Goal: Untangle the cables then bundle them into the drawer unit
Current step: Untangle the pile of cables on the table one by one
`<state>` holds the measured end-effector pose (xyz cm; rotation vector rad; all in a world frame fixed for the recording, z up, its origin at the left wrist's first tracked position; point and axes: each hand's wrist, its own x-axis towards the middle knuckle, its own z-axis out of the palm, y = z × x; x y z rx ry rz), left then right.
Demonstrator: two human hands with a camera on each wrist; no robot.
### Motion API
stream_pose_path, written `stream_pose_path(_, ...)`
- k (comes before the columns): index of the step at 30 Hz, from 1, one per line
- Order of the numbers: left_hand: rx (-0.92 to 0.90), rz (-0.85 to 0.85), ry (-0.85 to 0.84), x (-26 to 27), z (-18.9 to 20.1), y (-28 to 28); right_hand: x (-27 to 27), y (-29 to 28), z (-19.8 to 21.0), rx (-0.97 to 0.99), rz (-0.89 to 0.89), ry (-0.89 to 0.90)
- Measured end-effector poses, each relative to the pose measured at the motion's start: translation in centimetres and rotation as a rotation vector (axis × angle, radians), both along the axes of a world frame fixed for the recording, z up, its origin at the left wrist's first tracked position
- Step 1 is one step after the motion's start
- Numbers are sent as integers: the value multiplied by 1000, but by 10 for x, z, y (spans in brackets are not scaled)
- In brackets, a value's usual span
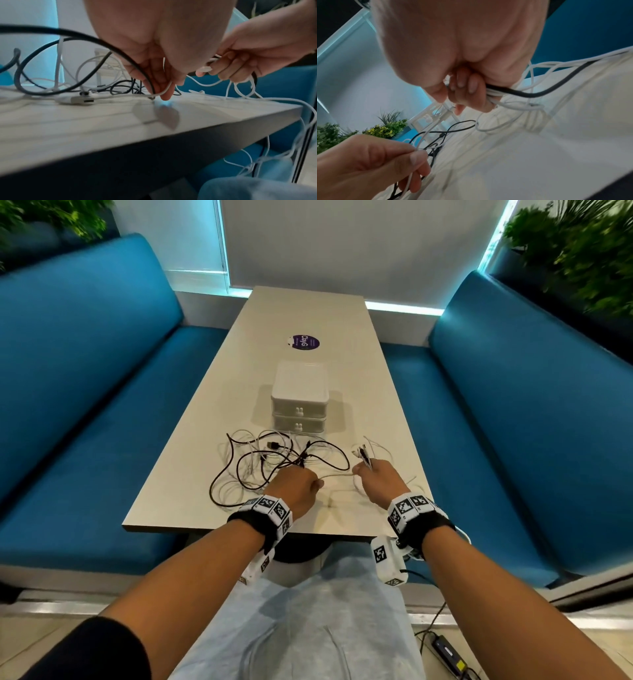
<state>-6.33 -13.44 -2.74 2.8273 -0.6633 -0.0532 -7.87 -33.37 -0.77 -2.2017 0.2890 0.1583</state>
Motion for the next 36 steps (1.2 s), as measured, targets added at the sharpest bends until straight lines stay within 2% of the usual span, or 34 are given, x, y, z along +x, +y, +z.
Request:
stream_pose_path(3, -104, 108, 70, -1, 5, -1, 2, 2, -4, 106, -52, -21)
stream_pose_path(7, -204, 163, 142, -1, 8, -4, 2, 9, -7, 127, -61, -35)
stream_pose_path(15, -167, 76, 142, -9, 0, -14, 0, 37, 2, -29, 211, -58)
stream_pose_path(20, -11, -38, 35, -12, -2, -15, 0, 39, -4, -165, 266, -42)
stream_pose_path(23, 21, -55, 30, -10, -6, -11, -2, 37, -9, -256, 239, -58)
stream_pose_path(29, 132, -105, -23, 2, -11, 18, 2, -6, -9, -472, 155, -12)
stream_pose_path(33, 230, -126, -71, 2, -9, 21, -3, -12, -9, -417, 188, 26)
stream_pose_path(36, 297, -154, -118, -2, -6, 14, -9, -1, -10, -215, 212, 14)
